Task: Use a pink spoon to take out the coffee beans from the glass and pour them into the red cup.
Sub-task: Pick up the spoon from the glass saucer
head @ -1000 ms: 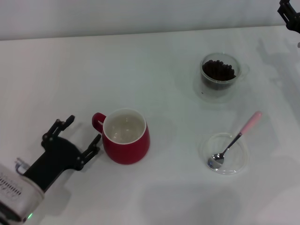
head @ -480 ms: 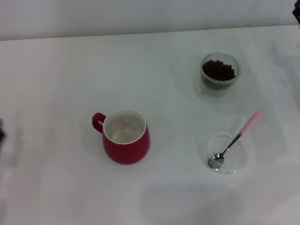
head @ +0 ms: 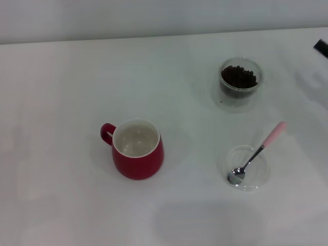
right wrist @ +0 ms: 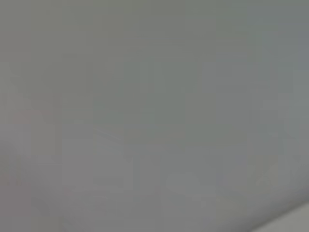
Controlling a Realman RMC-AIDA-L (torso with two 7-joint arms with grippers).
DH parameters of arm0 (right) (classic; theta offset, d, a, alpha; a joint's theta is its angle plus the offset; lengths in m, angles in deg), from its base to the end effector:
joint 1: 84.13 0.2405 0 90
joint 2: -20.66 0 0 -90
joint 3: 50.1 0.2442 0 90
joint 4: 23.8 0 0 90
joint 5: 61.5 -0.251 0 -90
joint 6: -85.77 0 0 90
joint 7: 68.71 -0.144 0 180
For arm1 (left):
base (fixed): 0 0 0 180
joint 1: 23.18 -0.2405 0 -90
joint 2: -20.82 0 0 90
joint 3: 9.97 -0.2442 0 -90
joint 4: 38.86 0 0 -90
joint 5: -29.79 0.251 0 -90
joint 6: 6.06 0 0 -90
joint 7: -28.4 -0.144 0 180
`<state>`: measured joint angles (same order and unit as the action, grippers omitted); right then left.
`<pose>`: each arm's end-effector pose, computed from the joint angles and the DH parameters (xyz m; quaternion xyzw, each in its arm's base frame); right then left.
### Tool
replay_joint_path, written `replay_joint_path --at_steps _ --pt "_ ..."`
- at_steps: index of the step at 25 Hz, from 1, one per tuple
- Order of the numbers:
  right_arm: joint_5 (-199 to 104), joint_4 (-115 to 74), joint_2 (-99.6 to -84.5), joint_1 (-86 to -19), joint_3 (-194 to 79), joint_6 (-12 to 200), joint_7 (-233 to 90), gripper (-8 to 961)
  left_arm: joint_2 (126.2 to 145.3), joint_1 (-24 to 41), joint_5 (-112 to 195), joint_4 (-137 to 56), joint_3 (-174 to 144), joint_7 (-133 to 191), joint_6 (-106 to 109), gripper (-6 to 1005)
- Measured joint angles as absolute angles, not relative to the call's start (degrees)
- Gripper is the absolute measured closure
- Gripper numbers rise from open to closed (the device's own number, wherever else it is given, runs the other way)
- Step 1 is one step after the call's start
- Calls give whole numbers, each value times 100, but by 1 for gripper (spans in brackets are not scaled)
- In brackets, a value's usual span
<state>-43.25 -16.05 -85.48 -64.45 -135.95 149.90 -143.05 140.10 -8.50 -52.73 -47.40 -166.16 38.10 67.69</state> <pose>0.4235 0.3286 0.0633 -0.6223 0.5102 0.4138 0.4257 -0.4086 0.2622 -0.0190 -0.6010 -0.3167 -0.2817 0.6776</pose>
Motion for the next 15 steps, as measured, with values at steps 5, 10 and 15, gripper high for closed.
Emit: replay_joint_path --at_steps 5,10,15 --pt "-3757 -1686 -8318 -6796 -13598 15684 -14770 136 14013 -734 -5420 -4655 -16615 3790 6726 184" --pt "-3531 -2005 -8251 -6998 -13634 16105 -15189 136 14015 -636 -5459 -4680 -16609 3939 6762 183" --pt "-2792 -2162 -8184 -6943 -13644 16331 -15486 137 14004 -416 -5463 -4627 -16506 4115 6780 186"
